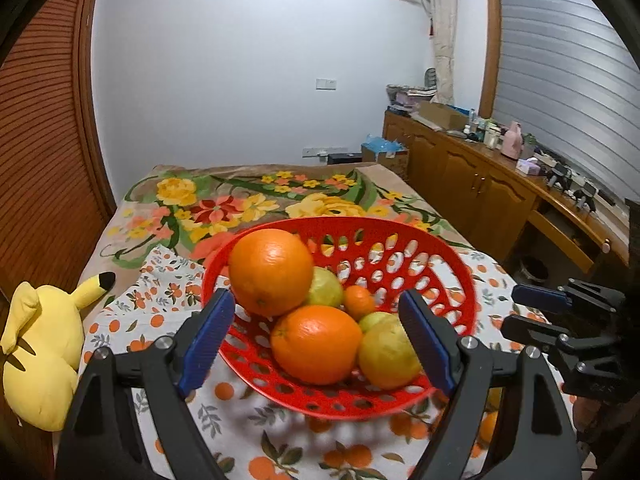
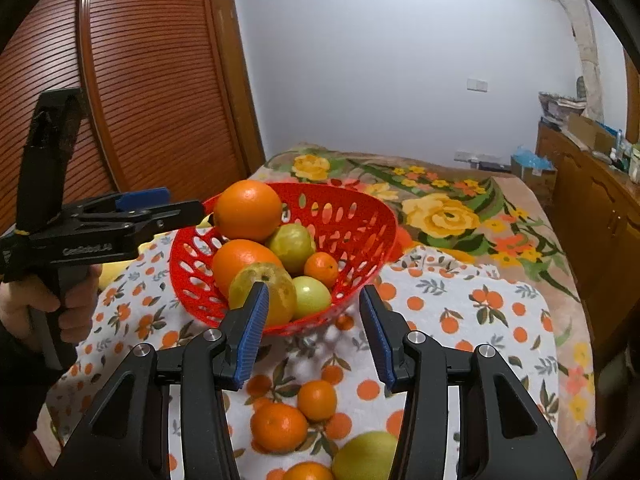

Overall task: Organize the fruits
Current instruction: 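Reach the right tool to the pale green pomelo while the left tool reaches a mandarin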

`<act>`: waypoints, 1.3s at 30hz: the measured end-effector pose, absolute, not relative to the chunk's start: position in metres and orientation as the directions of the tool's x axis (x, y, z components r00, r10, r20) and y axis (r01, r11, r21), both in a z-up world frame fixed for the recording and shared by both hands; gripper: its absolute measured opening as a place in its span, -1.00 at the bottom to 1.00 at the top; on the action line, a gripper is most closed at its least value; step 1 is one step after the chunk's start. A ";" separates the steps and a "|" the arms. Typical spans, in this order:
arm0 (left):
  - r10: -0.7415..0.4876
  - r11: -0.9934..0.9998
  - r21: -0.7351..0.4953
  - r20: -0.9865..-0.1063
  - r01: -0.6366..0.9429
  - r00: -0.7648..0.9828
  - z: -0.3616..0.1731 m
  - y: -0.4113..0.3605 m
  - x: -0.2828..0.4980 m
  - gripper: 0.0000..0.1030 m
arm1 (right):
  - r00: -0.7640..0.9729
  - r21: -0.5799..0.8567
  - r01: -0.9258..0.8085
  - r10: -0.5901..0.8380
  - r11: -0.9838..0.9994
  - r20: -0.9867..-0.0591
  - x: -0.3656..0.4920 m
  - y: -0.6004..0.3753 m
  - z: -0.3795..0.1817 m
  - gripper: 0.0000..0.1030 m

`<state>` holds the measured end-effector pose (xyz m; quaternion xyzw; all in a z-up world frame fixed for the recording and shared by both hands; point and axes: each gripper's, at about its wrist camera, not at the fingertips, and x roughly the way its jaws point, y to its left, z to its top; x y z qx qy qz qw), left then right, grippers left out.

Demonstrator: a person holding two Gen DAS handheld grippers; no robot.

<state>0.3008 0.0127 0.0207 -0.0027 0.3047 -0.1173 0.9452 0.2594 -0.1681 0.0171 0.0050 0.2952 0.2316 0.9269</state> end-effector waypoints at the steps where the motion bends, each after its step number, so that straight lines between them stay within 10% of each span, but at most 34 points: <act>1: -0.227 0.972 -0.077 -0.574 0.224 0.787 0.021 0.011 0.297 0.64 | 0.720 0.146 -0.424 0.430 0.894 -0.544 0.257 -0.169 0.017 -0.06; 39: -0.294 0.948 -0.098 -0.638 0.303 0.712 -0.031 -0.046 0.217 0.64 | 0.671 0.179 -0.296 0.338 0.938 -0.660 0.209 -0.220 -0.051 0.07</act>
